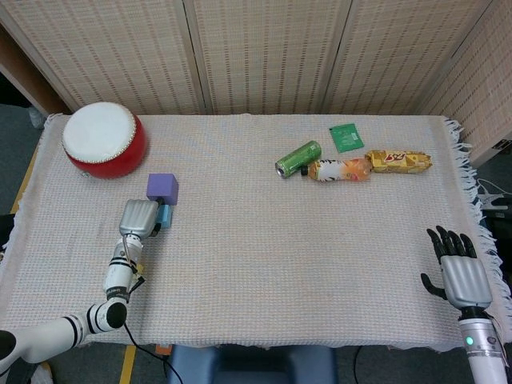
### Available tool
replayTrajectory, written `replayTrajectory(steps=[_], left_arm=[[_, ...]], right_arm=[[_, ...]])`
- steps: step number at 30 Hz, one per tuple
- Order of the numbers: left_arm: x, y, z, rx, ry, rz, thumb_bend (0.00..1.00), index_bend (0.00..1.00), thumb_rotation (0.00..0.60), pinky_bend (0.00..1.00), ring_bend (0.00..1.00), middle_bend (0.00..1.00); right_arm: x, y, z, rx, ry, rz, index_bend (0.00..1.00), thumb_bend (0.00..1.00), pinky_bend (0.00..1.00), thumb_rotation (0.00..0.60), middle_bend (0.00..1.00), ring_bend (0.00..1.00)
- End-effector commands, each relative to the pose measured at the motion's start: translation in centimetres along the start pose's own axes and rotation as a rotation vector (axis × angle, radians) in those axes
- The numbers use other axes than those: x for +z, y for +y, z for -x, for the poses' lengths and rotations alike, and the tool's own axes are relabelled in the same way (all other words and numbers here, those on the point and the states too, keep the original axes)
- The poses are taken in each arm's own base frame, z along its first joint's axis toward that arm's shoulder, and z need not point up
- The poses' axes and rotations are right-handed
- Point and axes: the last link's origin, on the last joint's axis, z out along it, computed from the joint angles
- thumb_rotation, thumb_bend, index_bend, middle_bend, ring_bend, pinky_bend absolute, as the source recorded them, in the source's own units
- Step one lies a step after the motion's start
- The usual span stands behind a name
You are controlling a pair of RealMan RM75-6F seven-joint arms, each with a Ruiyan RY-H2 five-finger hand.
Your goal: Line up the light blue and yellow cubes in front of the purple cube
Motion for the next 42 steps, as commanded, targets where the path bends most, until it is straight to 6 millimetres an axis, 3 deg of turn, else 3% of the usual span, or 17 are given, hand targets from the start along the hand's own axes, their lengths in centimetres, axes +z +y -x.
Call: replayTrajectory(steps=[1,24,34,38,42], left_arm=[[0.0,0.0,0.0,0.003,-0.002,0.002,0.36,0.37,0.600,1.00,1.00,1.00],[-0.6,0.5,0.0,0.030,0.020,0.017,0.36,0.25,0.600,1.00,1.00,1.00],[-4.5,2.0,-1.5,-0.022,0.112,0.121,0.35,0.26,0.600,1.00,1.00,1.00],[-6.5,1.8,-0.5,-0.011,0.096,0.151,0.35,0.34,0.600,1.00,1.00,1.00],[-6.8,1.3,1.0,0.006,0.031,0.138,0.36,0.38,0.600,1.00,1.00,1.00]], right_arm=[[0.1,0.0,0.0,-0.001,-0.003,0.003,0.00,0.10,0.00,0.521,0.00,0.00],[-0.2,-0.1,0.0,-0.002,-0.004,0.001,0.00,0.10,0.00,0.521,0.00,0.00],[-0.3,-0.2,0.0,-0.002,-0.009,-0.009,0.00,0.10,0.00,0.522,0.00,0.00],[-0.4,-0.2,0.0,-0.002,-0.008,-0.012,0.00,0.10,0.00,0.521,0.00,0.00],[-0.4,-0.3,0.0,-0.002,-0.009,-0.017,0.00,0.10,0.00,0.520,0.00,0.00]])
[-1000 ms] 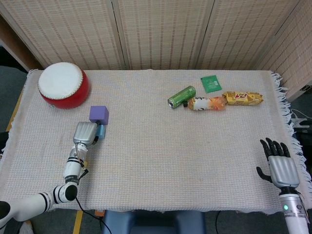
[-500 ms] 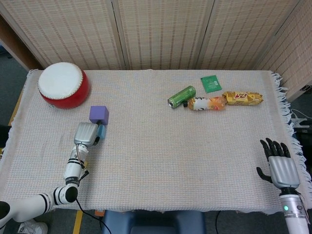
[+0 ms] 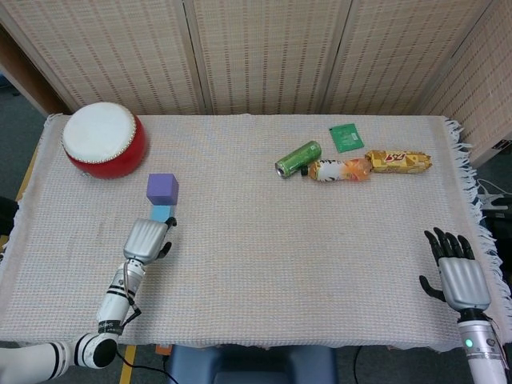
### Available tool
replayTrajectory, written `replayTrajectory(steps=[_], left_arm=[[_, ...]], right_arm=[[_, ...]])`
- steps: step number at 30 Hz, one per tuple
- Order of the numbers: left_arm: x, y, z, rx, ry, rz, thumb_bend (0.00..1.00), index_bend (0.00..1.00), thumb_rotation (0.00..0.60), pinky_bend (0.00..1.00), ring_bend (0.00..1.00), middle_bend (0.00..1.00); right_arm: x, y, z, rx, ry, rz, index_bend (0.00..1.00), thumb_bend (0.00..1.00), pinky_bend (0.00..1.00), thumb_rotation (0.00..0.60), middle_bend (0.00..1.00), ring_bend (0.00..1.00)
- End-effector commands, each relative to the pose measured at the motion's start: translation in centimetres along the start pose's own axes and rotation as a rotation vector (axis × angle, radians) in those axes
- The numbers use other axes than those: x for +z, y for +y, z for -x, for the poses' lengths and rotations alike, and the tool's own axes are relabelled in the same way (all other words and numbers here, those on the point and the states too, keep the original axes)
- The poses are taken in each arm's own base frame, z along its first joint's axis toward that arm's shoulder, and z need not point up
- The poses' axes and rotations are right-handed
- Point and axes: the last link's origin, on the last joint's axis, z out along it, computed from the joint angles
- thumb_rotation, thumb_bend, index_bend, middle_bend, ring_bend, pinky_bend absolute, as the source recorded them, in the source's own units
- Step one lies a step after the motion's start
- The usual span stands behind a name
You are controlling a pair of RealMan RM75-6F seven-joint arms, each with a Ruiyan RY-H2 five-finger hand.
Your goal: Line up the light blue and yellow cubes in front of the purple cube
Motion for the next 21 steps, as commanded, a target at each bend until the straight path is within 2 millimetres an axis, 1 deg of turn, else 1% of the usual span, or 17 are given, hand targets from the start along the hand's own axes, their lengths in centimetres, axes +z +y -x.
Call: replayTrajectory(steps=[1,8,11,21], left_arm=[[-0.2,-0.5,1.0,0.007,-0.046,-0.016,0.36,0.37,0.600,1.00,1.00,1.00],[0.4,-1.2,1.6,0.015,-0.087,-0.045,0.35,0.30,0.600,1.00,1.00,1.00],[0.5,-1.5,1.8,0.030,-0.114,-0.062,0.35,0.28,0.600,1.00,1.00,1.00],[0.9,-2.2,2.3,0.065,-0.152,-0.095,0.35,0.28,0.600,1.00,1.00,1.00]], right_arm=[[0.0,0.0,0.0,0.000,0.001,-0.001,0.00,0.10,0.00,0.520,0.00,0.00],[-0.2,0.1,-0.2,0.004,0.009,0.001,0.00,0.10,0.00,0.522,0.00,0.00],[-0.2,0.1,-0.2,0.004,0.010,0.004,0.00,0.10,0.00,0.522,0.00,0.00],[-0.2,0.1,-0.2,0.004,0.013,0.005,0.00,0.10,0.00,0.522,0.00,0.00]])
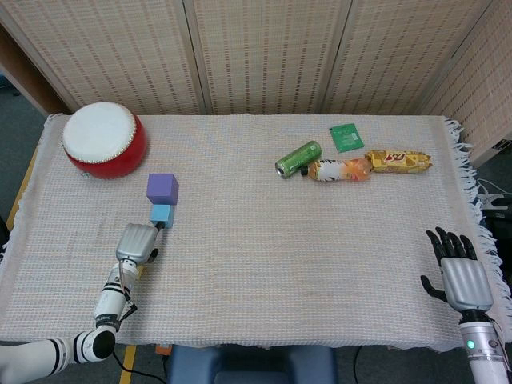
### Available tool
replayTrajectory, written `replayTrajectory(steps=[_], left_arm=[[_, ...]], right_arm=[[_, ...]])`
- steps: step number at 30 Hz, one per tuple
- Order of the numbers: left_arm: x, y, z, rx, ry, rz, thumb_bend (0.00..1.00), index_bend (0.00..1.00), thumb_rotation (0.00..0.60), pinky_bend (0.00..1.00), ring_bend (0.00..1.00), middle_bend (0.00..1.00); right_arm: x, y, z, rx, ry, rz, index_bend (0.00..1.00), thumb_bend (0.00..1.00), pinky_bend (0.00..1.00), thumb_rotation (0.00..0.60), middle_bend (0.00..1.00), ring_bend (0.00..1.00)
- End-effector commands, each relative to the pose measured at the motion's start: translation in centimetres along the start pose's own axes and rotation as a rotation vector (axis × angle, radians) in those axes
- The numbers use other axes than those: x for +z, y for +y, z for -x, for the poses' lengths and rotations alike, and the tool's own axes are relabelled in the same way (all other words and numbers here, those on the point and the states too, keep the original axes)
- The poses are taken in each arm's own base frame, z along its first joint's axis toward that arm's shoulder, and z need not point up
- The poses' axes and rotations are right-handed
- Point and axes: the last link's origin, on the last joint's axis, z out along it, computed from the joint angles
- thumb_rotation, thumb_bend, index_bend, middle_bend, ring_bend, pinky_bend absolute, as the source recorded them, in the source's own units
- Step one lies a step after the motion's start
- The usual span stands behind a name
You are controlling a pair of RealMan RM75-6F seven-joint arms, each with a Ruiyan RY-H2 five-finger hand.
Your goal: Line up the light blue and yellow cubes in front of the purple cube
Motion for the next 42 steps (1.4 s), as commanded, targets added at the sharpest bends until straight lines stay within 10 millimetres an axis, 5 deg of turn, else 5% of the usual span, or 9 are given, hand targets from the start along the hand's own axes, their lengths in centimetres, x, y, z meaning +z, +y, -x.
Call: replayTrajectory(steps=[1,20,30,42], left_arm=[[0.2,-0.2,0.1,0.007,-0.006,-0.008,0.35,0.28,0.600,1.00,1.00,1.00],[1.3,-0.3,0.5,0.022,-0.026,-0.016,0.36,0.16,0.600,1.00,1.00,1.00],[1.3,-0.3,0.4,0.025,-0.026,-0.018,0.36,0.18,0.600,1.00,1.00,1.00],[-3.1,0.5,-1.4,-0.061,0.052,0.070,0.36,0.21,0.600,1.00,1.00,1.00]], right_arm=[[0.0,0.0,0.0,0.000,0.000,0.001,0.00,0.10,0.00,0.522,0.00,0.00],[0.1,0.0,0.0,0.001,-0.002,0.007,0.00,0.10,0.00,0.522,0.00,0.00],[0.0,0.0,0.0,0.001,0.000,0.009,0.00,0.10,0.00,0.521,0.00,0.00],[0.0,-0.1,0.0,0.001,-0.005,0.000,0.00,0.10,0.00,0.521,0.00,0.00]])
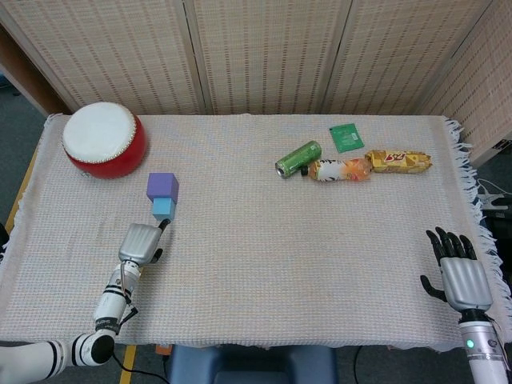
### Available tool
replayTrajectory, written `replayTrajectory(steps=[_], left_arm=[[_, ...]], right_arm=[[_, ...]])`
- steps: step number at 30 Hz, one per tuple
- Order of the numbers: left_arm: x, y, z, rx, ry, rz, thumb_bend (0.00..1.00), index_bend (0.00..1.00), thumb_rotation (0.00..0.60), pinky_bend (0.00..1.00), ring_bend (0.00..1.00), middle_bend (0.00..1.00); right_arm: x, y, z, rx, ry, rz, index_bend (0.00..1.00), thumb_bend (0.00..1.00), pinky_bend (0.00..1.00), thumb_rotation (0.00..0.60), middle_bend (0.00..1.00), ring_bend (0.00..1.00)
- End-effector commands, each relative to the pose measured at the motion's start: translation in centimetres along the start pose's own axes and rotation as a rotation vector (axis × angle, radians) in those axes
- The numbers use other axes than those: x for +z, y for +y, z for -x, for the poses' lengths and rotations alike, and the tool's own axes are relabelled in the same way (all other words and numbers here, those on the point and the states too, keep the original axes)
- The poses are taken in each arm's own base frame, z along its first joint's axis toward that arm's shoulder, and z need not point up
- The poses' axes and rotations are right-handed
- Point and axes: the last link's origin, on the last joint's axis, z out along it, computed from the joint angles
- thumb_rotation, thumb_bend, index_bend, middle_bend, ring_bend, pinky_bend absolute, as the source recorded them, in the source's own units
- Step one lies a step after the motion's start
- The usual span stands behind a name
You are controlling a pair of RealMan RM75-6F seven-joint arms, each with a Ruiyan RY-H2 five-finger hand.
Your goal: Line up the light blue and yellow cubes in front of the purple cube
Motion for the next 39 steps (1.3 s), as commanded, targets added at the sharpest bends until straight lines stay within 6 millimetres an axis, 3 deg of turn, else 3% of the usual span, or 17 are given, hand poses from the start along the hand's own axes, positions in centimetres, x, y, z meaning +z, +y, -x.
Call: replayTrajectory(steps=[1,8,14,24,31,39], left_arm=[[-2.4,-0.2,-0.4,-0.045,0.005,0.024,0.36,0.21,0.600,1.00,1.00,1.00],[-6.1,-1.8,0.9,-0.065,-0.039,-0.013,0.35,0.22,0.600,1.00,1.00,1.00],[-7.9,-3.2,2.0,-0.043,-0.062,-0.049,0.35,0.22,0.600,1.00,1.00,1.00],[-8.1,-4.9,3.5,0.043,-0.067,-0.074,0.35,0.32,0.600,1.00,1.00,1.00],[-7.6,-5.0,3.9,0.056,-0.044,-0.075,0.34,0.43,0.600,1.00,1.00,1.00],[-7.2,-4.7,4.1,0.044,0.009,-0.056,0.35,0.48,0.600,1.00,1.00,1.00]], right_arm=[[0.0,0.0,0.0,0.000,-0.001,-0.002,0.00,0.10,0.00,0.521,0.00,0.00],[0.0,-0.3,0.2,-0.007,-0.009,-0.018,0.00,0.10,0.00,0.522,0.00,0.00],[-0.2,-0.7,0.3,-0.014,-0.011,-0.033,0.00,0.10,0.00,0.521,0.00,0.00],[-0.4,-0.9,0.5,-0.021,-0.015,-0.037,0.00,0.10,0.00,0.521,0.00,0.00],[-0.5,-1.0,0.5,-0.021,-0.012,-0.035,0.00,0.10,0.00,0.521,0.00,0.00],[-0.5,-1.0,0.5,-0.021,-0.014,-0.035,0.00,0.10,0.00,0.522,0.00,0.00]])
